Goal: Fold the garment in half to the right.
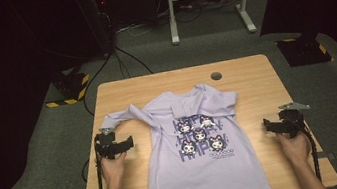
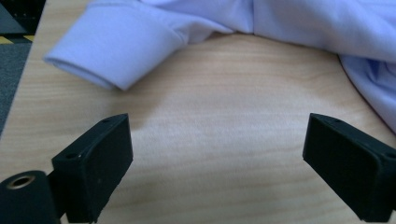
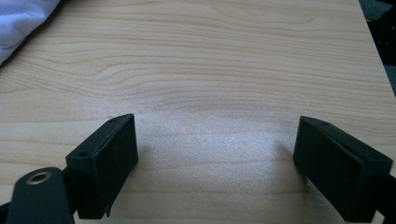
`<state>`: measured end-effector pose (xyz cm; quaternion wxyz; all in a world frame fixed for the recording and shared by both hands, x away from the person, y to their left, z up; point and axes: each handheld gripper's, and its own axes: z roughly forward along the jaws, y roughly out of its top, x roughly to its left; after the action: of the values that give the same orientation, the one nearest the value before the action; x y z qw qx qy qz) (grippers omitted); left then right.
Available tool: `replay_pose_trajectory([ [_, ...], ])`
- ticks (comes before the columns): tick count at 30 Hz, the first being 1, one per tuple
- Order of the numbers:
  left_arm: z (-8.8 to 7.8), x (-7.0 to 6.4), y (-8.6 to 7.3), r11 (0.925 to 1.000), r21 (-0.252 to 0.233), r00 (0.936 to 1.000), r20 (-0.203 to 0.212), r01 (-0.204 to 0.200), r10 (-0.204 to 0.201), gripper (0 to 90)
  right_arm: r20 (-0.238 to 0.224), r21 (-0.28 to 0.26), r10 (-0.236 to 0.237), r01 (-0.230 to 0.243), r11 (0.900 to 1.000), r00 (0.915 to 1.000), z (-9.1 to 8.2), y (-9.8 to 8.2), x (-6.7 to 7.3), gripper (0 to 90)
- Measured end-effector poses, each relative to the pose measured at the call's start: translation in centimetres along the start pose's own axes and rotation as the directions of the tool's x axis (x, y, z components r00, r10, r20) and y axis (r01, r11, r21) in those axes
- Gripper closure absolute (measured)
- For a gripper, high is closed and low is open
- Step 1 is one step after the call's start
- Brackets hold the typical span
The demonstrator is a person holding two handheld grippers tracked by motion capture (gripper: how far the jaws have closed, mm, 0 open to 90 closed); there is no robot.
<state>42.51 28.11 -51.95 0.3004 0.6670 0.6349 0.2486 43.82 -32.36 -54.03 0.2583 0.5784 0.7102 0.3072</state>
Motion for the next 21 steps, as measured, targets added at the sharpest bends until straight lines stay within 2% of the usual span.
replay_pose_trajectory([
  [6, 0.6, 0.2, 1.6, 0.9997, -0.025, 0.9995, -0.031, -0.001, 0.000, 12.7, -0.001, 0.000, 0.000, 0.000, 1.000, 1.0000, 0.0, 0.0, 0.0, 13.4],
  [16, 2.2, -0.2, 4.4, 0.9995, -0.019, 0.9976, -0.066, -0.025, 0.024, 14.4, -0.002, 0.001, -0.001, 0.001, 1.000, 1.0000, 0.0, 0.0, 0.1, 13.4],
  [18, 2.6, -0.2, 4.9, 0.9988, -0.024, 0.9953, -0.089, -0.042, 0.040, 15.8, -0.002, 0.001, -0.001, 0.001, 1.000, 1.0000, 0.0, 0.0, 0.1, 13.4],
  [21, 3.3, 0.0, 5.5, 0.9989, -0.020, 0.9929, -0.113, -0.042, 0.039, 17.8, -0.003, 0.001, -0.002, 0.002, 1.000, 1.0000, 0.0, 0.0, 0.1, 13.4],
])
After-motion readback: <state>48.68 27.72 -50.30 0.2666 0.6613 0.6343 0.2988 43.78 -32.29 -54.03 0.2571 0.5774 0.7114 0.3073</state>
